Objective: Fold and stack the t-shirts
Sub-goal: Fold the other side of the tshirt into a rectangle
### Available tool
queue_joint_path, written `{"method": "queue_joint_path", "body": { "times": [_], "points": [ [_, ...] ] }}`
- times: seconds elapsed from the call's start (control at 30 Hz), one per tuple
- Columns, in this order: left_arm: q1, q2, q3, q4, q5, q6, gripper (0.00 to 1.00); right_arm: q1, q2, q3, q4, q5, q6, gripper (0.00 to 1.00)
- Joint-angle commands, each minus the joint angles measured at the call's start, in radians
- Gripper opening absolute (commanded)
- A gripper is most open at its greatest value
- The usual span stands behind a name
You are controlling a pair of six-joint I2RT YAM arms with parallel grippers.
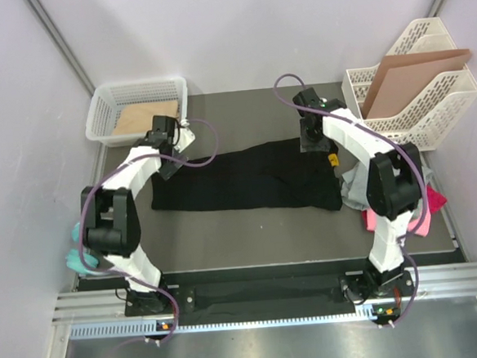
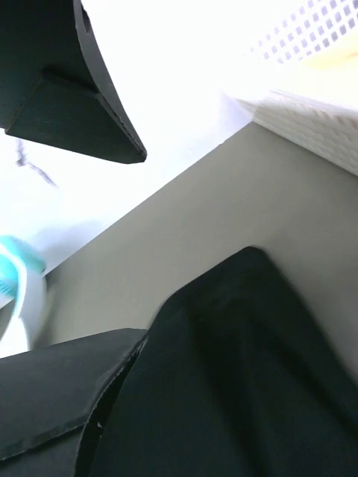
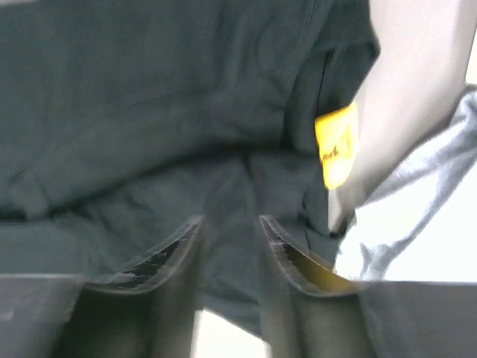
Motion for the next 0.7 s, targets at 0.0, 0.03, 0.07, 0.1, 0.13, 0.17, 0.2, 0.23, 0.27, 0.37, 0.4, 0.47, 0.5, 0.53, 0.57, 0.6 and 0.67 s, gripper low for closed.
{"method": "queue_joint_path", "body": {
  "times": [0.0,0.03,0.07,0.1,0.13,0.17,0.2,0.23,0.27,0.37,0.4,0.47,0.5,0.53,0.57,0.6,0.67],
  "points": [
    [-0.066,-0.259,-0.088,-0.083,0.097,-0.068,0.97,-0.056,0.105,0.185,-0.019,0.05,-0.009,0.43],
    [-0.075,-0.29,-0.153,-0.086,0.114,-0.067,0.97,-0.063,0.159,0.224,-0.033,0.049,-0.009,0.44],
    [-0.082,-0.322,-0.183,-0.083,0.138,-0.067,0.98,-0.076,0.185,0.261,-0.047,0.061,-0.011,0.44],
    [-0.089,-0.367,-0.215,-0.084,0.158,-0.07,0.98,-0.083,0.208,0.337,-0.082,0.064,-0.008,0.44],
    [-0.091,-0.382,-0.243,-0.086,0.171,-0.071,0.98,-0.086,0.249,0.376,-0.11,0.064,-0.006,0.44],
    [-0.092,-0.395,-0.292,-0.081,0.178,-0.073,0.98,-0.085,0.256,0.408,-0.136,0.061,-0.008,0.45],
    [-0.092,-0.405,-0.313,-0.075,0.184,-0.071,0.98,-0.077,0.251,0.413,-0.153,0.06,-0.016,0.45],
    [-0.092,-0.402,-0.33,-0.067,0.186,-0.071,0.98,-0.07,0.206,0.39,-0.144,0.056,-0.019,0.46],
    [-0.092,-0.398,-0.356,-0.057,0.188,-0.076,0.98,-0.047,0.167,0.355,-0.13,0.046,-0.022,0.48],
    [-0.092,-0.346,-0.358,0.005,0.162,-0.094,0.98,-0.007,-0.006,0.146,-0.04,-0.038,-0.011,0.5],
    [-0.091,-0.302,-0.337,0.035,0.142,-0.1,0.98,0.002,-0.047,0.037,0.003,-0.064,0.0,0.5],
    [-0.086,-0.251,-0.309,0.052,0.132,-0.111,0.97,0.033,-0.153,-0.062,0.037,-0.103,0.016,0.5],
    [-0.08,-0.206,-0.282,0.066,0.128,-0.116,0.97,0.042,-0.184,-0.148,0.069,-0.12,0.023,0.5],
    [-0.077,-0.183,-0.268,0.081,0.125,-0.12,0.97,0.053,-0.225,-0.177,0.077,-0.132,0.027,0.5],
    [-0.074,-0.163,-0.249,0.083,0.125,-0.129,0.97,0.071,-0.242,-0.205,0.082,-0.147,0.035,0.5],
    [-0.071,-0.124,-0.234,0.083,0.123,-0.134,0.97,0.082,-0.255,-0.246,0.095,-0.157,0.043,0.49],
    [-0.068,-0.086,-0.197,0.086,0.111,-0.149,0.97,0.105,-0.272,-0.271,0.1,-0.172,0.049,0.48]
  ]
}}
